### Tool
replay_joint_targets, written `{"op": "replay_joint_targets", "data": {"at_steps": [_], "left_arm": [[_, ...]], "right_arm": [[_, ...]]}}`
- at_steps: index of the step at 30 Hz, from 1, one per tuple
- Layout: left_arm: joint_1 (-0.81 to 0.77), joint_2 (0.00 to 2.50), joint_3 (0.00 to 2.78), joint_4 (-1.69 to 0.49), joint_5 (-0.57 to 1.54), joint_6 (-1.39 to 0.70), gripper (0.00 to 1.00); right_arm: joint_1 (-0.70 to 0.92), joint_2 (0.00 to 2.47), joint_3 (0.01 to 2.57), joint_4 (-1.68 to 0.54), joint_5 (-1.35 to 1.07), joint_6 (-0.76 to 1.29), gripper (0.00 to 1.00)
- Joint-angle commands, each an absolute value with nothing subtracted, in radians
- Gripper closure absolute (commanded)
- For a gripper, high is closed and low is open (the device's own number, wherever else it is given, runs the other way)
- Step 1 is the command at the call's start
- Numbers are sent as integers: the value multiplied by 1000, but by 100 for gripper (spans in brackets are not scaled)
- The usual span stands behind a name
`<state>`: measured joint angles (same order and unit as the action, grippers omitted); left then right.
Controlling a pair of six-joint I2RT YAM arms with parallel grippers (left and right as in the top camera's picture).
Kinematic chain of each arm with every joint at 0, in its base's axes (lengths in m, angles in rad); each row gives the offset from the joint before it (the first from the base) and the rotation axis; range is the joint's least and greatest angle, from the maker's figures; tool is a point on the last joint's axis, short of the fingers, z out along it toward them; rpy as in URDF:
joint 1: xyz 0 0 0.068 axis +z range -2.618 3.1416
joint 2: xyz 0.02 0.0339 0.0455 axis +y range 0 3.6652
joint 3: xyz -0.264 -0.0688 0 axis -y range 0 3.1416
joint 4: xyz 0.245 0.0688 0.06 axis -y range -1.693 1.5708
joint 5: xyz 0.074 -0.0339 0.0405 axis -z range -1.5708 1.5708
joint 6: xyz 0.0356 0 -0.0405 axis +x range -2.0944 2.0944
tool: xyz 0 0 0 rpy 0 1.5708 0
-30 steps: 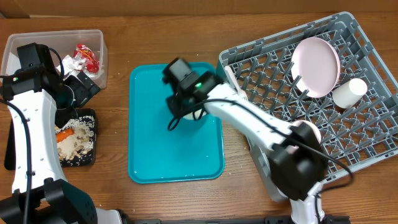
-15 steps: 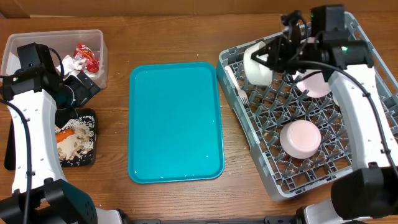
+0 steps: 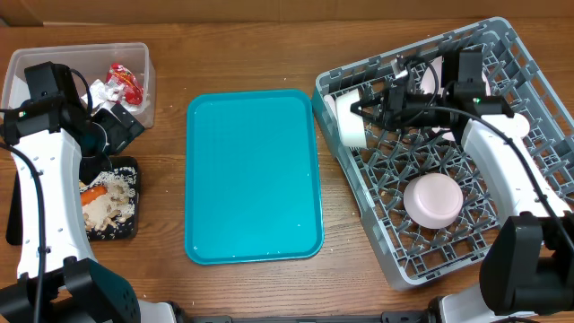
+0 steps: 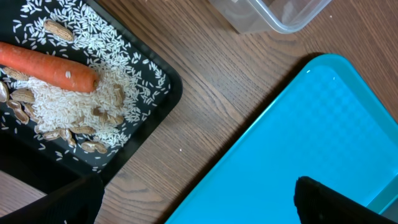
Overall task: Sort waste into correct bins and load items into the dishwasher rack
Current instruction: 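Carry the white bowl right and set it upside down in the rack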
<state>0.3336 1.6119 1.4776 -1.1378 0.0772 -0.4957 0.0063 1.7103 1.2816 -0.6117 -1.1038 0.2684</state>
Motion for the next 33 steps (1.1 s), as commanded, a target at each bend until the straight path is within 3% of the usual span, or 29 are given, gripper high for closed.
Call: {"op": "replay_joint_targets", "data": {"at_steps": [1,8,21,24,33], "left_arm": [[325,1604,1493,-1141,75,-502,0],[327,1604,1493,-1140,74,-502,0],[327,1604,1493,-1140,75,-502,0],[327,1604,1493,-1140,75,-502,0],[327,1604,1493,-1140,75,-502,0]], "right_arm": [[3,1710,1239,-580,-1135,278,96],[3,1710,1230,-475,-1138,376,96],[-14,1711,1230,-499,-957,419,96],[-39,1711,1230,-497,-958,421,90],[-89,1711,1232,-448,-913,447,89]]}}
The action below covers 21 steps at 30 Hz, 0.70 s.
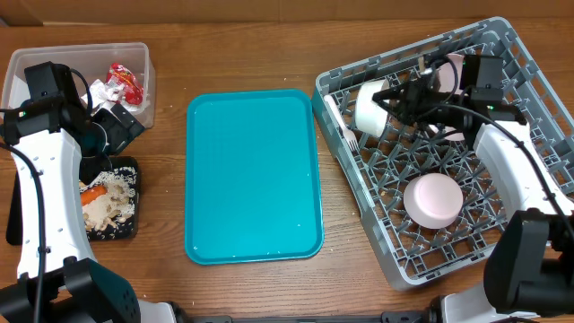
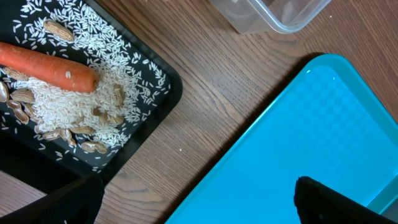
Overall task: Sort waste into correct bins and load items into the dishwasher rack
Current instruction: 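Carry the white bowl right and set it upside down in the rack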
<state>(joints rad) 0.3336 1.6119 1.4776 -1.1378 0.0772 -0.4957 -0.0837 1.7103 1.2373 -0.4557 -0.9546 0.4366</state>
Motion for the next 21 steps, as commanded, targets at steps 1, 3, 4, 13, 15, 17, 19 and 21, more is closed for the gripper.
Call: {"op": "replay_joint_targets", "data": {"at_steps": [1,3,4,13,15,17,19,21], "left_arm": [[327,1604,1493,-1140,75,-502,0],[327,1604,1493,-1141,75,-502,0],[327,1604,1493,-1141,75,-502,0],[327,1604,1493,-1140,75,-502,0],[327,1604,1493,-1141,75,-502,0],[327,1604,1493,-1141,75,-502,0],[327,1604,1493,-1140,75,-502,0],[327,1604,1493,-1140,75,-502,0]], "right_arm": [[-89,1711,1232,-450,-894,447,89],[-89,1711,1232,-456,-875,448,89],[-89,1711,1232,-456,-872,450,89],[-93,1672,1302,-550,-722,472,96],[-93,1647,1340,-646,-587,472,96],[-93,1625,1374,-741,-455,471,96],[-93,1608,1409,-833,-353,464,96],[-93,1599,1436,-904,-278,464,96]]}}
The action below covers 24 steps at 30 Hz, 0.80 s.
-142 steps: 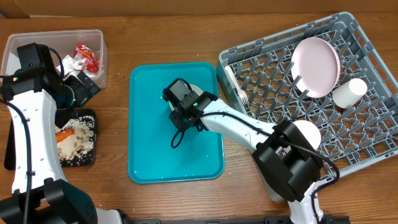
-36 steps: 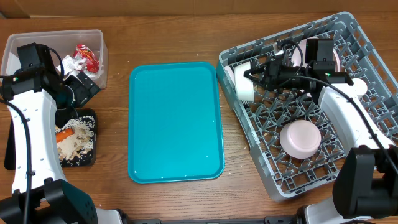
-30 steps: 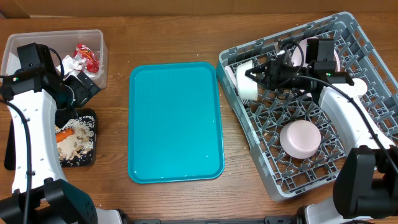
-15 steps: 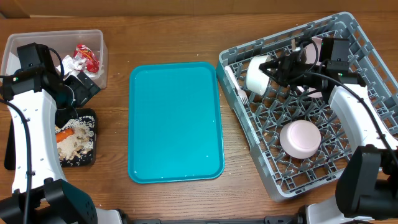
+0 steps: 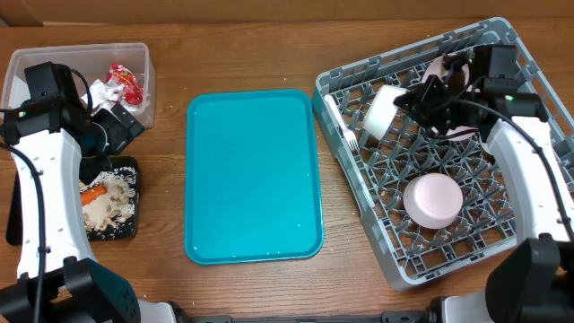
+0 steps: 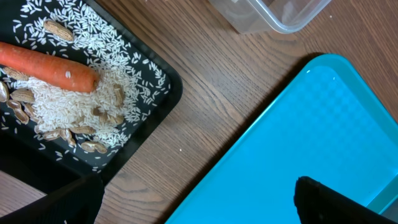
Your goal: Sort waste into correct bins and load items into the dishwasher rack
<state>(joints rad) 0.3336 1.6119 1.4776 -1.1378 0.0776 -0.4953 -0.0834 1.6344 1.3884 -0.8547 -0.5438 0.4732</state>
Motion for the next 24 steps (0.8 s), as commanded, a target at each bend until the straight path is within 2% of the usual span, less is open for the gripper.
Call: {"op": "replay_joint_targets", "data": {"at_steps": [1,6,11,15,24], "left_arm": [[327,1604,1493,-1140,75,-502,0],[327,1604,1493,-1141,75,-502,0],[327,1604,1493,-1141,75,-502,0],[327,1604,1493,-1140,75,-502,0],[327,1604,1493,-1140,75,-502,0]], "right_arm": [[-93,1597,1456,-951,-235,464,96],[-93,1597,1535,-1139,-62,464,96],[-93,1597,1621,-1282,-19,464,96],[-48,1600,1636,-1256,-141,352,91],[107,1770,1634,-1201,-13,310,92]]}}
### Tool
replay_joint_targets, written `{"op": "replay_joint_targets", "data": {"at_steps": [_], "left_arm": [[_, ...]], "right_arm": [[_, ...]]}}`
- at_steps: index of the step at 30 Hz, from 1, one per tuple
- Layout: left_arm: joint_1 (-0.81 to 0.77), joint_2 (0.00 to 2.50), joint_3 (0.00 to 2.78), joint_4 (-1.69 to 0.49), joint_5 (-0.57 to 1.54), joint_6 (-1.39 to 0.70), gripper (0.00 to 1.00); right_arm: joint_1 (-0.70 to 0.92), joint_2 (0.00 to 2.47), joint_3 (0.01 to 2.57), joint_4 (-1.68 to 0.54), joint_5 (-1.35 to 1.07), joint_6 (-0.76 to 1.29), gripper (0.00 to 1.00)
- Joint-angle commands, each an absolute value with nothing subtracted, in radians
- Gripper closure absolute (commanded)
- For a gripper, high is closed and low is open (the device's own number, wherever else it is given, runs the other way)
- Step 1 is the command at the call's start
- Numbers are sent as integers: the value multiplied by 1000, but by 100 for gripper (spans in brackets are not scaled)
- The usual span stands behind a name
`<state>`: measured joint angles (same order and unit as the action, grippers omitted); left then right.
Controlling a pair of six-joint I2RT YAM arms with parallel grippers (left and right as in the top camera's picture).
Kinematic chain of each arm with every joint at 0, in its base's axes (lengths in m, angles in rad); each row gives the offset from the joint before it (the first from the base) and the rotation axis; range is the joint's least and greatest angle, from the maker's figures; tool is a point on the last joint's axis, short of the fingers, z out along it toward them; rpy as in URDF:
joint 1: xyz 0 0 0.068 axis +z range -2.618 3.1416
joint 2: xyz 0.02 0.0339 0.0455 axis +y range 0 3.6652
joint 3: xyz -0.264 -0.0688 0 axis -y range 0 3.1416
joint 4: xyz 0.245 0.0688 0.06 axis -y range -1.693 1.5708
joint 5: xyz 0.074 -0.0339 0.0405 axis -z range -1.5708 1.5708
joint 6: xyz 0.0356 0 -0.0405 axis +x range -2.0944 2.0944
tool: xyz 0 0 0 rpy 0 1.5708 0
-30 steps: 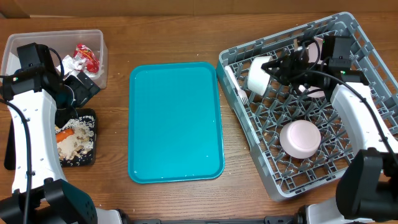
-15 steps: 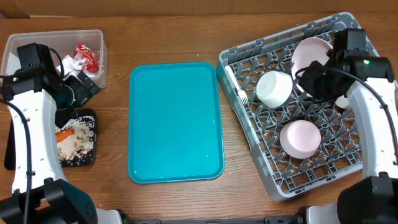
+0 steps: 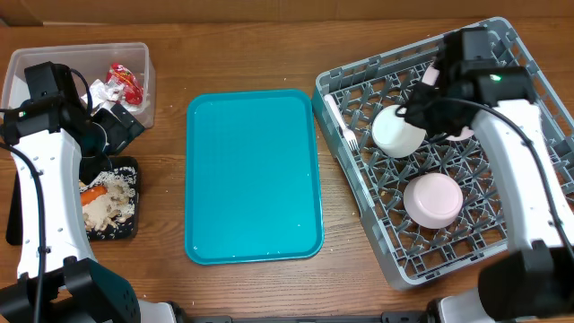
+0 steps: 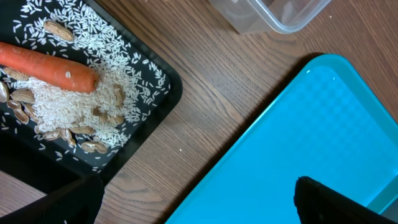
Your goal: Sort waste into correct bins and load items into the dishwasher rack
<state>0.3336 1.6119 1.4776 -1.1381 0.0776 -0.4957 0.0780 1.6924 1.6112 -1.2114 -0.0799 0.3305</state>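
A white cup (image 3: pixel 395 131) hangs over the left part of the grey dishwasher rack (image 3: pixel 359 68), its round face turned up to the overhead camera. My right gripper (image 3: pixel 421 113) is shut on the cup's far right side. My left gripper (image 3: pixel 115 127) hovers between the clear waste bin (image 3: pixel 136 52) and the black food tray (image 3: pixel 127 194). Seen from the left wrist, the left gripper (image 4: pixel 196 194) is open, its dark fingers (image 4: pixel 336 202) spread wide over wood and the teal tray (image 4: pixel 311 137), with nothing between them.
An upturned pink bowl (image 3: pixel 433 199) sits in the rack, a white fork (image 3: pixel 346 131) lies at its left edge. The black tray holds a carrot (image 4: pixel 50 65), rice and peanuts. Red wrappers (image 3: pixel 124 79) lie in the clear bin. The teal tray (image 3: pixel 253 175) fills the table's middle.
My right gripper, still holding the white cup, has moved toward the table's front and slightly right; the cup, then on its side, now faces up. The left arm has not moved.
At first my right gripper held the white cup on its side at the rack's left edge. At each later moment the cup was further right over the rack's back rows. Now it is turned and nearer the pink bowl. The left gripper stayed open and still.
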Motion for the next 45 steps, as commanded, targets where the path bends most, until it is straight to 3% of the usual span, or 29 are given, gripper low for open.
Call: {"op": "replay_joint_targets", "data": {"at_steps": [1,21,32,33,36,41,45], "left_arm": [[327,1604,1493,-1140,75,-502,0],[327,1604,1493,-1140,75,-502,0],[326,1604,1493,-1140,75,-502,0],[327,1604,1493,-1141,75,-502,0],[327,1604,1493,-1141,75,-502,0],[327,1604,1493,-1140,75,-502,0],[327,1604,1493,-1141,75,-502,0]], "right_arm": [[109,1787,1634,-1197,-1,310,92],[91,1850,1634,-1195,234,352,92],[96,1723,1813,-1393,36,367,96],[96,1679,1814,-1411,23,367,94],[96,1581,1812,-1529,24,367,67],[98,1487,1727,-1654,23,417,62],[156,1341,1506,-1588,23,472,62]]}}
